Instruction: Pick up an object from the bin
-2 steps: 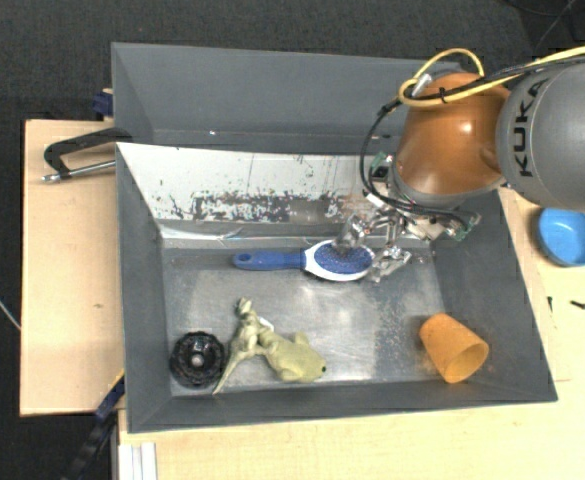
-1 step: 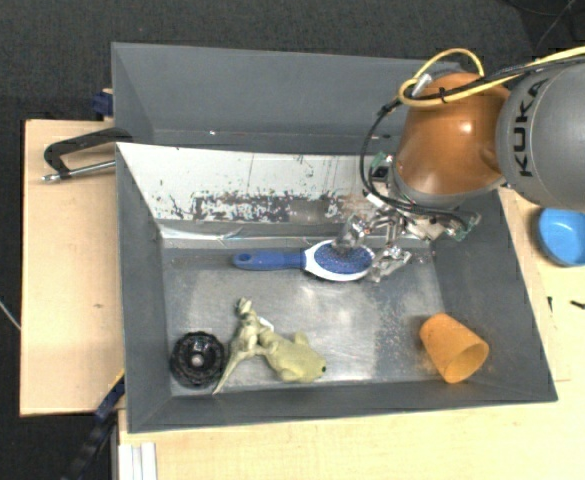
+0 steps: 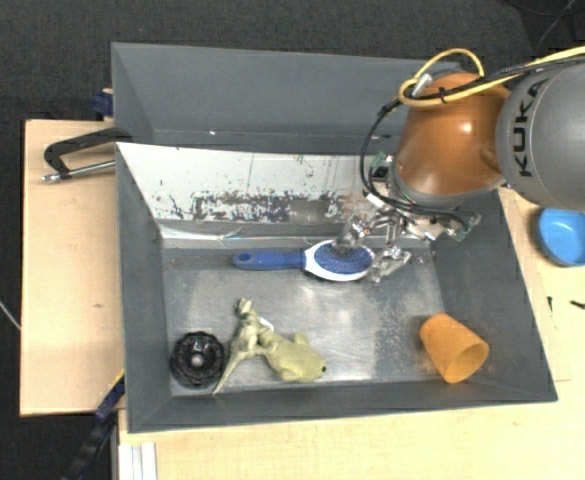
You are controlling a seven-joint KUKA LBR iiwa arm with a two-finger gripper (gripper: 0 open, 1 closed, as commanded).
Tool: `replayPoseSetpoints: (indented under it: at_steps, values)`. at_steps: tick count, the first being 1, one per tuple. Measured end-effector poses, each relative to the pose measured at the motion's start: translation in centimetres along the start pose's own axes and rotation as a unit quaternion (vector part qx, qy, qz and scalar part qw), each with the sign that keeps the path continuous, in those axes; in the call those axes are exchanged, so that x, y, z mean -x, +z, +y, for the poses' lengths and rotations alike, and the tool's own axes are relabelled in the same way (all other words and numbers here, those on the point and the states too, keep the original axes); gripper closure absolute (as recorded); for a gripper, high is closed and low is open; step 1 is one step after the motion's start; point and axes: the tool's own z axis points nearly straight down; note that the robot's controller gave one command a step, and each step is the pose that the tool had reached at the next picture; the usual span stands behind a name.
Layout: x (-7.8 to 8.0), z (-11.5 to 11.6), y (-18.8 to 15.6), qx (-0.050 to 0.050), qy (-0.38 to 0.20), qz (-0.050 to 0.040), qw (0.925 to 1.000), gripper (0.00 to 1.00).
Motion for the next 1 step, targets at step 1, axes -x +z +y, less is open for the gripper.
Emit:
replayPoseSetpoints:
  at_steps: [1]
  values:
    - [-0.65,0.01,0.45,0.003,0.000,0.0085,1.0000,0.00]
